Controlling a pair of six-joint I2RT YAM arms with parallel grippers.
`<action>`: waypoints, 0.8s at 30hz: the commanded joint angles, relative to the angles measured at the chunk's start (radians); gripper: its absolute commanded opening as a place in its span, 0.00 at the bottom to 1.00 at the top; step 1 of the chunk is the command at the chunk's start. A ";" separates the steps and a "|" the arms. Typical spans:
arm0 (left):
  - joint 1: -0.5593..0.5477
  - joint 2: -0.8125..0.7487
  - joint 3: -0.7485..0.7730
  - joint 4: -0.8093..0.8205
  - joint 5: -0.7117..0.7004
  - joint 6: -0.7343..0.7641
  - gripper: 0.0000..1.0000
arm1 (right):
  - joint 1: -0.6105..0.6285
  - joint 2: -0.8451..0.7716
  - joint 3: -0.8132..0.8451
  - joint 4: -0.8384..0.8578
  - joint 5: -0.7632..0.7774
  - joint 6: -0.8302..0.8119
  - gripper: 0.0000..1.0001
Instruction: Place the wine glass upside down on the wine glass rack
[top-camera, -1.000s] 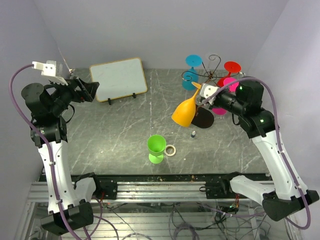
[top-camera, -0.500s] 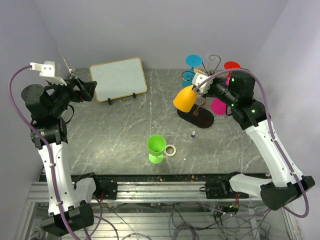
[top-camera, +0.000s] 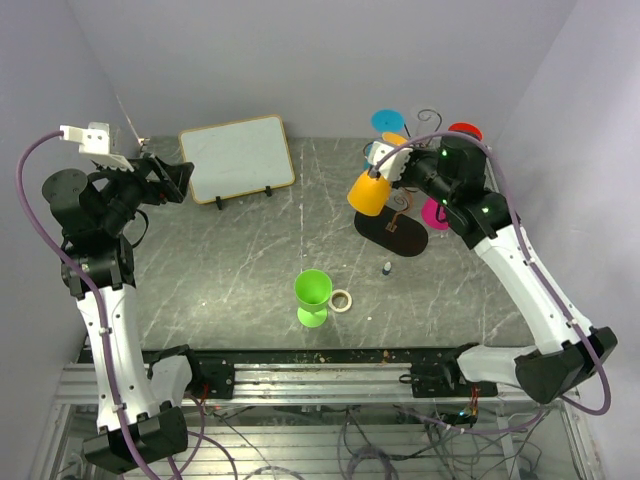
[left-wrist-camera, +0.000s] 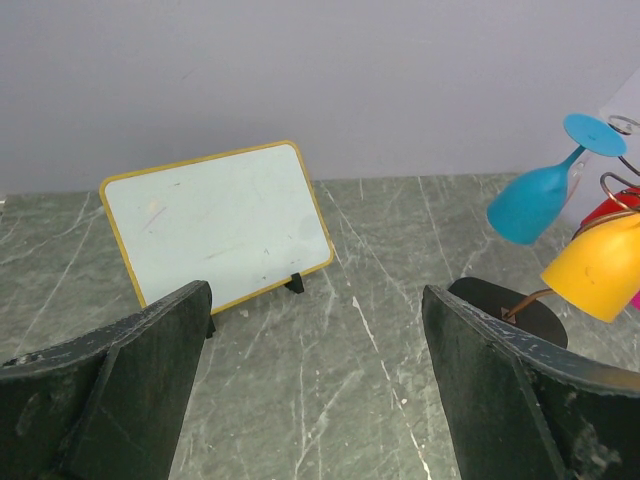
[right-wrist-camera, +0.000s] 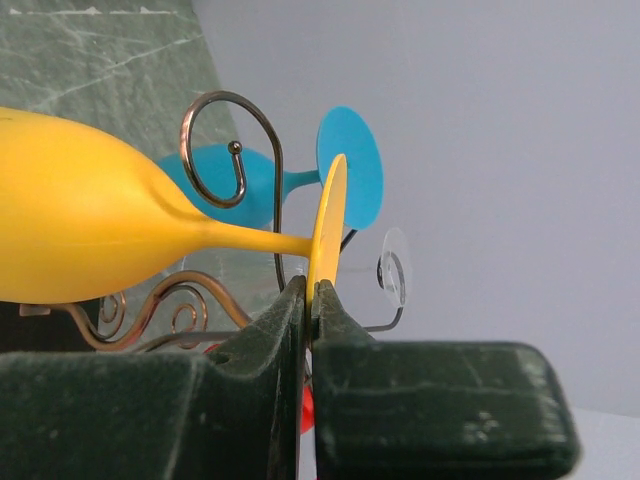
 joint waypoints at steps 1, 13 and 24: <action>0.010 -0.017 0.008 0.039 0.005 0.006 0.97 | 0.024 0.035 0.042 0.065 0.078 -0.040 0.00; 0.010 -0.024 -0.002 0.046 0.005 0.005 0.96 | 0.081 0.104 0.068 0.086 0.081 -0.077 0.00; 0.008 0.023 0.043 0.001 0.014 0.018 0.96 | 0.119 0.129 0.100 0.052 0.041 -0.107 0.00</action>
